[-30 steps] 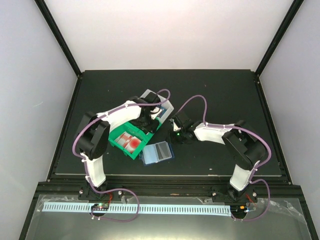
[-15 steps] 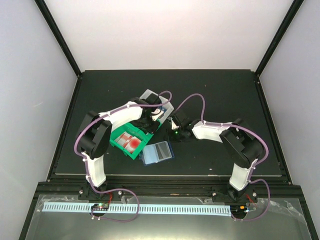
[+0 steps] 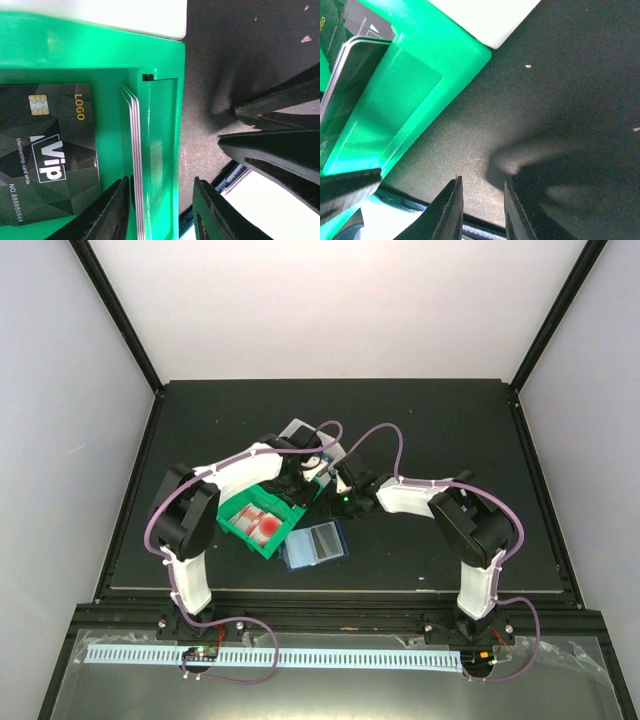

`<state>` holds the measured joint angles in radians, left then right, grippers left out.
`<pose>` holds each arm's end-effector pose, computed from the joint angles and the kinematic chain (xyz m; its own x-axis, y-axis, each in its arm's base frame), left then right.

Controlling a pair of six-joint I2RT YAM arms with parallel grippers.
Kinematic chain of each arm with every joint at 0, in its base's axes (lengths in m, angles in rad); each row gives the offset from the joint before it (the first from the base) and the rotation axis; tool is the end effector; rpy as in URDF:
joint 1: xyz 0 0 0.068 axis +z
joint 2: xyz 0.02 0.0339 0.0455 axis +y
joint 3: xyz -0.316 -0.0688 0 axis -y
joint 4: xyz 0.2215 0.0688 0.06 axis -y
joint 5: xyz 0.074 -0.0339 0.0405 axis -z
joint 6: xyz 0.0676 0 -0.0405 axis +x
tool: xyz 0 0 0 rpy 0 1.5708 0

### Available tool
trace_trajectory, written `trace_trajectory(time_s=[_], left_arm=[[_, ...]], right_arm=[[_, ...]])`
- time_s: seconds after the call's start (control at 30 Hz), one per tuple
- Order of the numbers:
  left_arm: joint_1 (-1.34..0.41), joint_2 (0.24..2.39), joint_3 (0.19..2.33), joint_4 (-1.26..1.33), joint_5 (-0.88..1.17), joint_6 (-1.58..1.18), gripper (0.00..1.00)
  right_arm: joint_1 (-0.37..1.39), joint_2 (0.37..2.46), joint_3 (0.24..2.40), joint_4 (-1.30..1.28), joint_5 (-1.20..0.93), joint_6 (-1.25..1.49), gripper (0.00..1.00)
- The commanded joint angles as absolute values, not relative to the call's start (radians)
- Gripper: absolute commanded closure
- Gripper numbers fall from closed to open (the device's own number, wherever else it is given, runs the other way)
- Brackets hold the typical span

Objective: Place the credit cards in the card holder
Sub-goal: Pick up the credit card from the storage box.

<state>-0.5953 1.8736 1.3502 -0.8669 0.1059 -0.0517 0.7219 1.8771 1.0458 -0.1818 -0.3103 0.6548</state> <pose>0.2952 -0.2086 0.2175 -0.8431 0.5089 -0.1739 0.5305 0.8401 -0.1131 0.2732 0.2680 0.1742 -0.9622 -0.0745 -0.2620 -0.2075 0.8236 0.5278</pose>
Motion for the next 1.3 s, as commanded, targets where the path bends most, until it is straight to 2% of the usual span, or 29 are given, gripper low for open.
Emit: trace_trajectory(time_s=[0.0, 0.13, 0.3, 0.57, 0.97, 1.27], left_arm=[[-0.596, 1.825, 1.351, -0.887, 0.138, -0.037, 0.63], [-0.597, 1.818, 1.351, -0.888, 0.146, -0.043, 0.66], [-0.597, 1.818, 1.346, -0.890, 0.142, -0.047, 0.76], [-0.590, 1.804, 1.342, -0.894, 0.141, -0.055, 0.81], [-0.584, 1.793, 1.334, -0.900, 0.210, -0.035, 0.82], [-0.579, 1.800, 1.329, -0.898, 0.192, -0.042, 0.90]], right_arm=[[0.716, 1.910, 1.075, -0.143, -0.335, 0.682, 0.74], [0.716, 1.916, 1.073, -0.133, -0.336, 0.692, 0.75], [0.716, 1.918, 1.065, -0.129, -0.339, 0.696, 0.75], [0.716, 1.917, 1.066, -0.131, -0.337, 0.696, 0.75], [0.716, 1.920, 1.066, -0.130, -0.347, 0.694, 0.75], [0.716, 1.921, 1.063, -0.129, -0.347, 0.694, 0.75]])
